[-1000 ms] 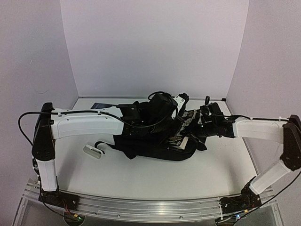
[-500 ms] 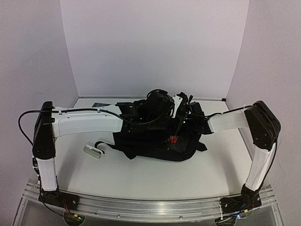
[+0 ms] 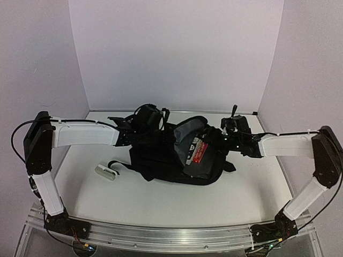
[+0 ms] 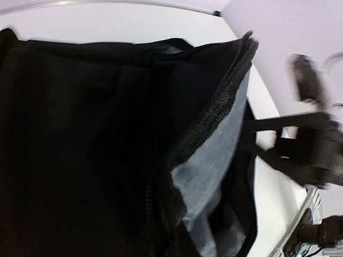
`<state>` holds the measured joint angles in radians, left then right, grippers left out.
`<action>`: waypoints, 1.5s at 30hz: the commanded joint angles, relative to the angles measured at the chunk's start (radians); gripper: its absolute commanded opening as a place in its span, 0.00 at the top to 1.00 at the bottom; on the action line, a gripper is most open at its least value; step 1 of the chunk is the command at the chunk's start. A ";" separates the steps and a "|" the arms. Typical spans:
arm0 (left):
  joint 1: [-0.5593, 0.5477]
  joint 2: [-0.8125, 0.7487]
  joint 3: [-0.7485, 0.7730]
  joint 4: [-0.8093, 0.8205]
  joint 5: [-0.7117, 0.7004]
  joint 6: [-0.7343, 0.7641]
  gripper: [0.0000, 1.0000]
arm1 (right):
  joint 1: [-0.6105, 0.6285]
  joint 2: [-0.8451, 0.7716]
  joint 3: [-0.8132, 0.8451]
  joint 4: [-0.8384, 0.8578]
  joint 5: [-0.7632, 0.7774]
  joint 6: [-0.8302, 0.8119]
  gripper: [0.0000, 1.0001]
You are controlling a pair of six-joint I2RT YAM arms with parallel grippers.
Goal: Pack the student bag
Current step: Place the book in the student bag, then pick up the book from the center of the board.
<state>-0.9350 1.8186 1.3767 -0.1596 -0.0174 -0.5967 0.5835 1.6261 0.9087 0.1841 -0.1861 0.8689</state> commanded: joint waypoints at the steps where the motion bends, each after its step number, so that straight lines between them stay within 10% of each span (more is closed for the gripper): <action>1: 0.058 -0.067 -0.084 0.013 0.076 -0.121 0.84 | 0.001 -0.179 -0.054 -0.098 0.145 -0.021 0.14; 6: 0.090 -0.158 -0.134 -0.005 0.174 -0.021 0.26 | 0.001 -0.356 -0.040 -0.251 0.214 -0.078 0.10; 10: 0.170 -0.236 -0.110 -0.145 0.221 0.100 0.01 | 0.010 -0.420 0.060 -0.363 0.232 -0.162 0.09; 16: 0.439 -0.270 -0.098 -0.274 0.266 0.199 0.00 | 0.058 -0.374 0.191 -0.388 0.243 -0.190 0.09; 27: 0.906 -0.111 -0.189 0.010 0.254 -0.149 0.01 | 0.216 -0.186 0.290 -0.388 0.315 -0.185 0.09; 45: 0.980 0.309 0.046 0.116 0.245 -0.212 0.33 | 0.253 -0.161 0.302 -0.388 0.343 -0.187 0.09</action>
<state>0.0467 2.0950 1.3474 -0.0906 0.2396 -0.7966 0.8341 1.4765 1.1931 -0.2104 0.1253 0.6952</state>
